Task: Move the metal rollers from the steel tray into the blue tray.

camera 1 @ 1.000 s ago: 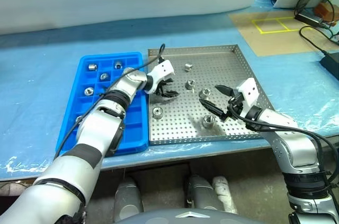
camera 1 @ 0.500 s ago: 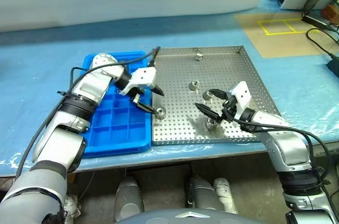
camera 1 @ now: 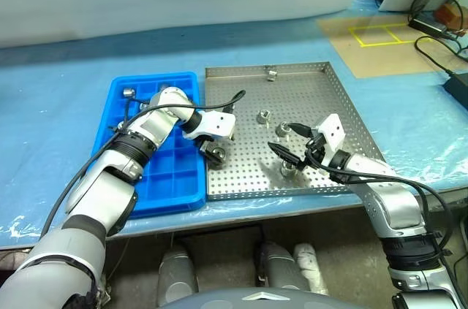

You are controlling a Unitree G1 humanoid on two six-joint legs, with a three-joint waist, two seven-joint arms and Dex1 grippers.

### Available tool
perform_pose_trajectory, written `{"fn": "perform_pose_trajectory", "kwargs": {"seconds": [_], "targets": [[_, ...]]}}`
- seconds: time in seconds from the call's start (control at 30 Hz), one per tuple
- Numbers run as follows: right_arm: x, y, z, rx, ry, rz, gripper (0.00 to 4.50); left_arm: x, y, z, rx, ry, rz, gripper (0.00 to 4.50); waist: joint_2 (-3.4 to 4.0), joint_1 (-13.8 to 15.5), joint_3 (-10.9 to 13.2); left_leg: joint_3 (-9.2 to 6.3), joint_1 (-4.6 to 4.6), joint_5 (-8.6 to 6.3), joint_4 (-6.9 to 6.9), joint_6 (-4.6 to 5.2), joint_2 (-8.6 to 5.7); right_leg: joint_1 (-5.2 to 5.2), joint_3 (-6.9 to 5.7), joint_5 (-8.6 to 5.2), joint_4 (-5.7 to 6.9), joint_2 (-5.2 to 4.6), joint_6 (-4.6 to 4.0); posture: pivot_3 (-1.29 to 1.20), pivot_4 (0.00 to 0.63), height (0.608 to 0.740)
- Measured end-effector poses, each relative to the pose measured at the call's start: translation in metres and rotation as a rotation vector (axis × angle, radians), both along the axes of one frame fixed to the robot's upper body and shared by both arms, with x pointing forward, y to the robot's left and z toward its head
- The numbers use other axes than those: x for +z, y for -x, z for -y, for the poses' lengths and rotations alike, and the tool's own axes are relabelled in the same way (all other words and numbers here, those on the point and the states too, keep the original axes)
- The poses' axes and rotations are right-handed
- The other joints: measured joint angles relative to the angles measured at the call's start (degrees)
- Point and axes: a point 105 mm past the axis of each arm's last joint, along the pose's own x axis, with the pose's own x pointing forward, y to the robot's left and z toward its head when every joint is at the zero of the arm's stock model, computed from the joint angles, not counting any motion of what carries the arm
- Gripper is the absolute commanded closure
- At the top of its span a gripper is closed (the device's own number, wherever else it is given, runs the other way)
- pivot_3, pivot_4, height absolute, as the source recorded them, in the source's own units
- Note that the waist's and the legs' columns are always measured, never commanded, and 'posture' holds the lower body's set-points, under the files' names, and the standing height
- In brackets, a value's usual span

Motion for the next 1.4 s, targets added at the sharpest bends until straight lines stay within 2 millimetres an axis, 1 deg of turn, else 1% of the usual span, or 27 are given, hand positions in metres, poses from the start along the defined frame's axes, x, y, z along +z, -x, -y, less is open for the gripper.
{"fn": "perform_pose_trajectory", "kwargs": {"seconds": [0.1, 0.3, 0.4, 0.57, 0.67, 0.83, 1.0, 1.13, 1.23, 1.33, 1.37, 1.4], "targets": [[-0.006, 0.002, 0.004, -0.012, -0.001, -0.016, 0.16, -0.002, -0.001, 0.0, -0.017, -0.024, 0.016, 0.82, 0.0, -0.13, 0.0, 0.01, 0.04, -0.01, 0.0, 0.01, 0.0, 0.0, 0.05, 0.0, -0.01, 0.03, 0.0, -0.31, 0.15, 0.74], [-0.006, 0.003, 0.005, -0.015, -0.002, -0.003, 0.16, -0.002, 0.005, -0.004, -0.108, -0.097, 0.037, 0.82, 0.0, -0.59, 0.0, 0.11, 0.17, -0.04, -0.05, 0.02, 0.07, 0.0, 0.14, 0.0, 0.0, 0.12, 0.0, -0.3, 0.15, 0.74], [-0.01, 0.004, 0.007, -0.019, -0.003, -0.007, 0.16, -0.002, 0.008, -0.004, -0.142, -0.125, 0.051, 0.82, 0.0, -0.94, 0.0, 0.15, 0.19, -0.05, -0.05, 0.03, 0.07, 0.0, 0.16, 0.0, -0.01, 0.12, 0.0, -0.3, 0.15, 0.74], [-0.015, 0.005, 0.015, -0.036, 0.001, -0.017, 0.16, -0.005, 0.002, -0.008, -0.117, -0.154, 0.066, 0.82, 0.0, -1.79, -0.01, 0.27, 0.33, -0.07, -0.05, 0.04, 0.12, 0.02, 0.19, 0.05, 0.01, 0.13, -0.08, -0.3, 0.15, 0.74], [-0.017, 0.007, 0.016, -0.036, 0.001, -0.022, 0.16, -0.005, -0.002, -0.007, -0.086, -0.133, 0.066, 0.82, 0.0, -1.73, -0.01, 0.28, 0.36, -0.07, -0.04, 0.03, 0.12, 0.01, 0.19, 0.08, 0.02, 0.12, -0.13, -0.29, 0.15, 0.74], [-0.016, 0.007, 0.015, -0.035, 0.001, -0.02, 0.16, 0.0, -0.006, -0.005, -0.067, -0.103, 0.078, 0.82, 0.0, -1.2, 0.0, 0.28, 0.21, -0.13, 0.03, 0.14, 0.07, 0.01, 0.18, 0.09, -0.04, 0.06, -0.14, -0.29, 0.15, 0.74], [-0.016, 0.007, 0.016, -0.032, 0.005, -0.021, 0.16, 0.014, -0.007, -0.013, -0.086, -0.135, 0.111, 0.82, 0.0, -1.21, 0.0, 0.28, 0.21, -0.14, -0.01, 0.16, 0.08, 0.0, 0.18, 0.09, -0.11, 0.08, -0.14, -0.27, 0.15, 0.74], [-0.014, 0.006, 0.015, -0.029, 0.006, -0.016, 0.16, 0.025, -0.003, -0.019, -0.11, -0.155, 0.112, 0.82, 0.0, -1.05, 0.0, 0.3, 0.22, -0.15, -0.01, 0.16, 0.07, 0.01, 0.18, 0.08, -0.1, 0.05, -0.14, -0.27, 0.15, 0.74], [-0.01, 0.002, 0.014, -0.023, 0.005, -0.003, 0.16, 0.026, -0.001, -0.019, -0.128, -0.171, 0.117, 0.82, 0.0, -1.06, 0.0, 0.33, 0.23, -0.14, 0.01, 0.15, 0.07, 0.0, 0.19, 0.09, -0.09, 0.04, -0.14, -0.26, 0.15, 0.74], [-0.012, -0.001, 0.016, -0.023, 0.003, -0.01, 0.16, 0.026, 0.002, -0.017, -0.145, -0.178, 0.11, 0.82, 0.0, -1.03, 0.0, 0.33, 0.23, -0.14, -0.02, 0.14, 0.08, 0.0, 0.18, 0.09, -0.09, 0.05, -0.14, -0.27, 0.15, 0.74], [-0.014, -0.001, 0.017, -0.025, 0.002, -0.016, 0.16, 0.025, 0.003, -0.013, -0.144, -0.167, 0.099, 0.82, 0.0, -0.98, 0.0, 0.33, 0.21, -0.14, -0.01, 0.14, 0.07, 0.01, 0.18, 0.08, -0.09, 0.04, -0.14, -0.27, 0.15, 0.74], [-0.017, -0.002, 0.019, -0.029, 0.002, -0.026, 0.16, 0.024, 0.005, -0.003, -0.153, -0.141, 0.087, 0.82, 0.0, -0.94, 0.0, 0.33, 0.16, -0.14, 0.02, 0.15, 0.06, 0.0, 0.18, 0.09, -0.1, 0.02, -0.14, -0.28, 0.15, 0.74]]}}
